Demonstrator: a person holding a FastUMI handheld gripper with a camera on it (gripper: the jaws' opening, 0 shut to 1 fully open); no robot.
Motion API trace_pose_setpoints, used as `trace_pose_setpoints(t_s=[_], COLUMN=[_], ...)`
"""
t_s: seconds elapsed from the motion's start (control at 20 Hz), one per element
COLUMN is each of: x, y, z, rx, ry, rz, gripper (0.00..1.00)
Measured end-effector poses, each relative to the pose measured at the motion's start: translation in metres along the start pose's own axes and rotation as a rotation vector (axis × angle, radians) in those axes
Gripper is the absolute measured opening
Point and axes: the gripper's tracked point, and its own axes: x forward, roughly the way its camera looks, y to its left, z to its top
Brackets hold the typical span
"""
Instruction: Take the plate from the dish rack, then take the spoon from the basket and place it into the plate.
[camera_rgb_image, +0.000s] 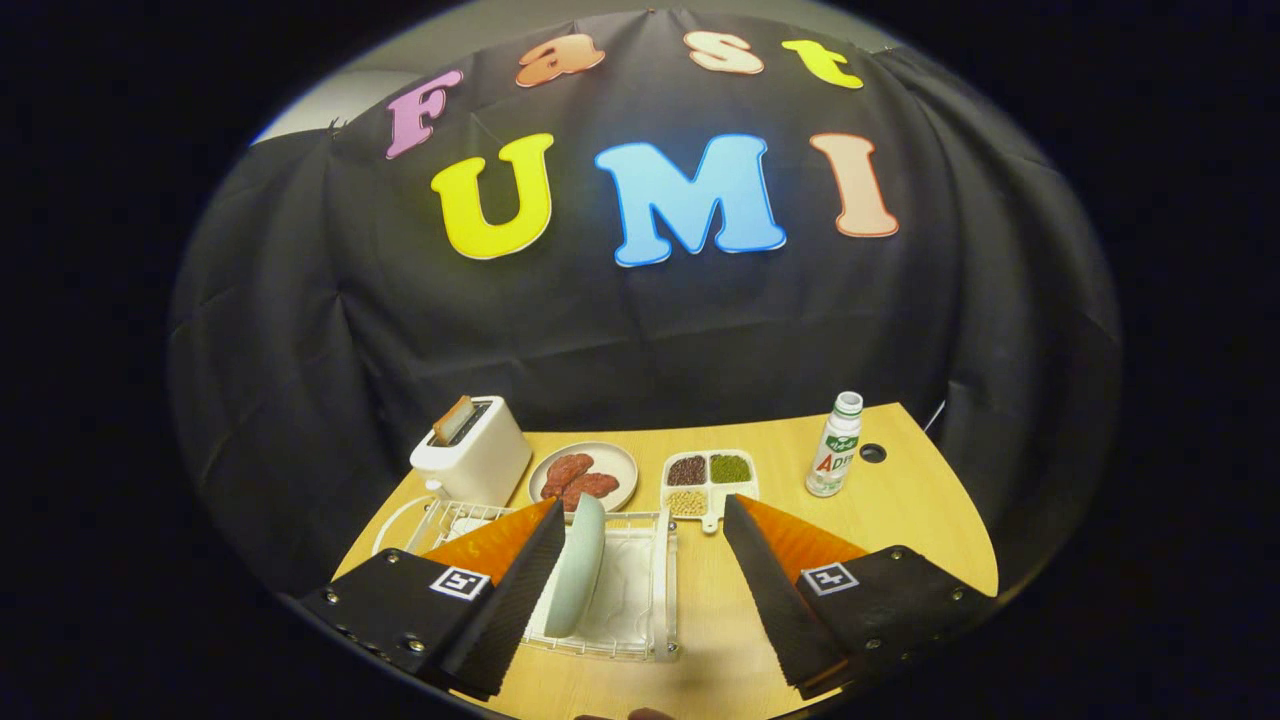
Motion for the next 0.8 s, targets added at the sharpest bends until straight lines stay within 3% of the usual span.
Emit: trace_pose_setpoints(t_s=[0.45,0.8], x=[0.045,0.082], y=[0.038,0.036], z=[-0.034,-0.066], rx=[0.026,0.067], ry=[0.239,0.396], rz=[-0.024,-0.136], gripper=[0.98,0.98])
